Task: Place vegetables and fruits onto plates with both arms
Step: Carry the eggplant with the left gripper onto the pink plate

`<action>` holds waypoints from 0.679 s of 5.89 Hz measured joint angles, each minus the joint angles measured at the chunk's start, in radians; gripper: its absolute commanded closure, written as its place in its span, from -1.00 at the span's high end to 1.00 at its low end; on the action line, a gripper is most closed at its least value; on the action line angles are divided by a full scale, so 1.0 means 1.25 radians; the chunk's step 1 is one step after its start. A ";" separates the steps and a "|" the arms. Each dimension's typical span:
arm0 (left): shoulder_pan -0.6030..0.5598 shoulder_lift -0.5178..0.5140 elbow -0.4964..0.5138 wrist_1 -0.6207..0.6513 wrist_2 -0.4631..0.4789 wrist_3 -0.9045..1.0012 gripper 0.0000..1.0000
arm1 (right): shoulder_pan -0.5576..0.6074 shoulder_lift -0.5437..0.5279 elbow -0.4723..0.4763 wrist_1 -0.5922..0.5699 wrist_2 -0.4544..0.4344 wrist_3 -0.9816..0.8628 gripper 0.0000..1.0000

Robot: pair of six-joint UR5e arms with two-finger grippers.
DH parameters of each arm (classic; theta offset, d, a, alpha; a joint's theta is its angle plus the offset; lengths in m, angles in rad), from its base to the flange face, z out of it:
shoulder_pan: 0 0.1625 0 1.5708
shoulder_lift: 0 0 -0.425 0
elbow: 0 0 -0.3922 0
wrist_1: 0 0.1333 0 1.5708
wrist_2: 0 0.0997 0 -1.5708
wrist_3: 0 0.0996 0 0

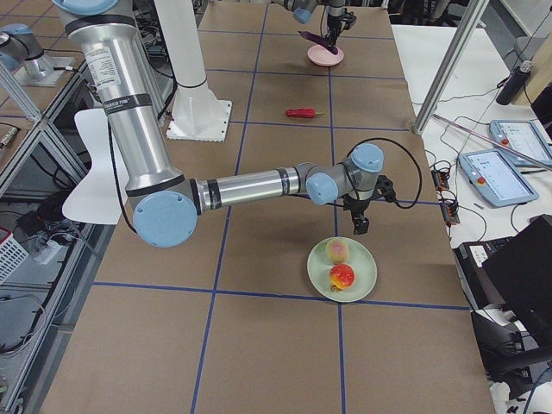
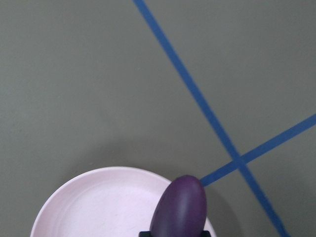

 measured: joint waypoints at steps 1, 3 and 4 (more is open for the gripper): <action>0.002 0.001 0.012 -0.007 0.001 -0.024 0.98 | 0.000 0.000 0.001 0.000 0.000 0.000 0.99; 0.005 -0.005 0.015 -0.029 -0.001 -0.069 1.00 | 0.000 0.001 0.001 0.000 0.000 0.000 0.99; 0.006 -0.022 0.003 -0.029 -0.001 -0.130 1.00 | 0.000 0.001 0.001 0.000 0.000 0.000 0.99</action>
